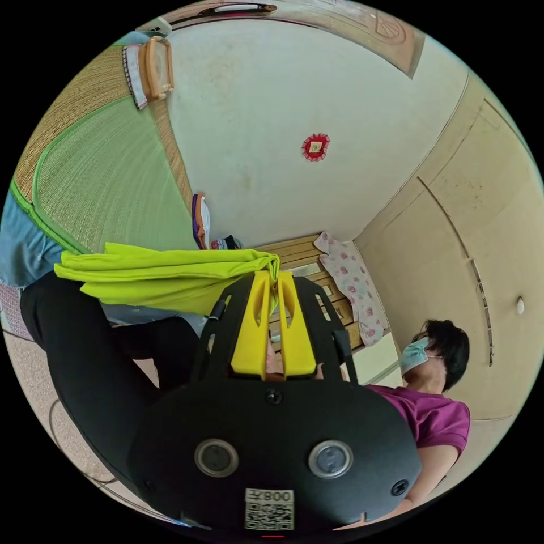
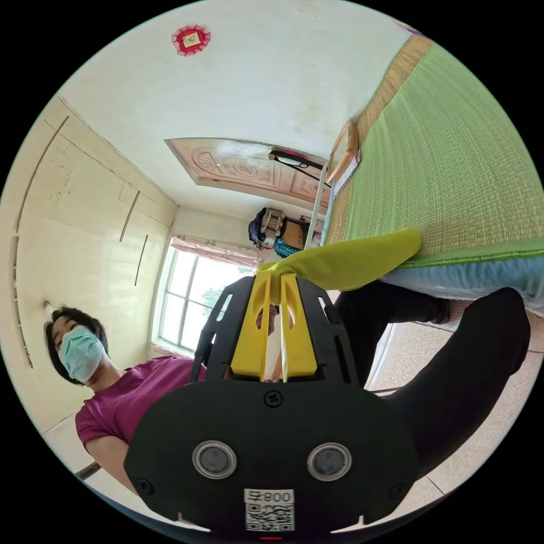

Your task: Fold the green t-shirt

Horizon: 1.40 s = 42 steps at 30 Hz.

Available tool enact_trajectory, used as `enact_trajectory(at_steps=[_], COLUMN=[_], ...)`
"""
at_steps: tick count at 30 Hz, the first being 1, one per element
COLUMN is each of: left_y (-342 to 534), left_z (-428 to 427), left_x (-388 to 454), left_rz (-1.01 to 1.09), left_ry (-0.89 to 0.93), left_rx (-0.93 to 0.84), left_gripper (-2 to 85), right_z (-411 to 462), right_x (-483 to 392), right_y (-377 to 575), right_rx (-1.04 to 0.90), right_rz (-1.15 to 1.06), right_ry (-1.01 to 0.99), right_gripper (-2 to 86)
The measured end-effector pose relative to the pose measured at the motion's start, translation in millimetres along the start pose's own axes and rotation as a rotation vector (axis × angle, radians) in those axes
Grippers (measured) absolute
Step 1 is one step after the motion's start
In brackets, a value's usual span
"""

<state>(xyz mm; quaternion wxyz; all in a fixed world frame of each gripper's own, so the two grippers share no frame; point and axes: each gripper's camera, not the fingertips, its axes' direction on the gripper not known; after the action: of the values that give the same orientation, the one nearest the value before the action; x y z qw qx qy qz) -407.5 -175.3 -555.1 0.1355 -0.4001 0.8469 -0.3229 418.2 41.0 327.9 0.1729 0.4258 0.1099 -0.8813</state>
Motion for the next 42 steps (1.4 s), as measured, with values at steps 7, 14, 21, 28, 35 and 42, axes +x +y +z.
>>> enact_trajectory(at_steps=[7, 14, 21, 28, 35, 42], left_y=[-11, -25, -59, -122, -214, -236], left_z=[90, 197, 332, 488, 705, 927], left_x=[-1, -25, -57, -85, -88, -71], left_rz=[0.024, -0.021, -0.052, -0.024, 0.115, 0.295], left_ry=[0.047, 0.052, 0.04, 0.0, 0.04, 0.103], left_rx=[-0.077, -0.168, -0.255, -0.316, -0.32, -0.427], left_gripper=[2.0, 1.9, 1.9, 1.9, 1.9, 1.9], right_z=[-90, -177, -285, -419, -577, -779], right_x=[-18, -14, 10, 13, -15, -75], right_y=[6, 0, -51, -185, -361, -459], right_rx=[0.069, 0.154, 0.221, 0.282, 0.383, 0.515], right_rz=[-0.058, -0.073, -0.053, -0.099, -0.196, -0.348], right_ry=[0.023, 0.031, 0.061, 0.144, 0.21, 0.353], right_gripper=[1.8, 1.8, 1.8, 1.8, 1.9, 2.1])
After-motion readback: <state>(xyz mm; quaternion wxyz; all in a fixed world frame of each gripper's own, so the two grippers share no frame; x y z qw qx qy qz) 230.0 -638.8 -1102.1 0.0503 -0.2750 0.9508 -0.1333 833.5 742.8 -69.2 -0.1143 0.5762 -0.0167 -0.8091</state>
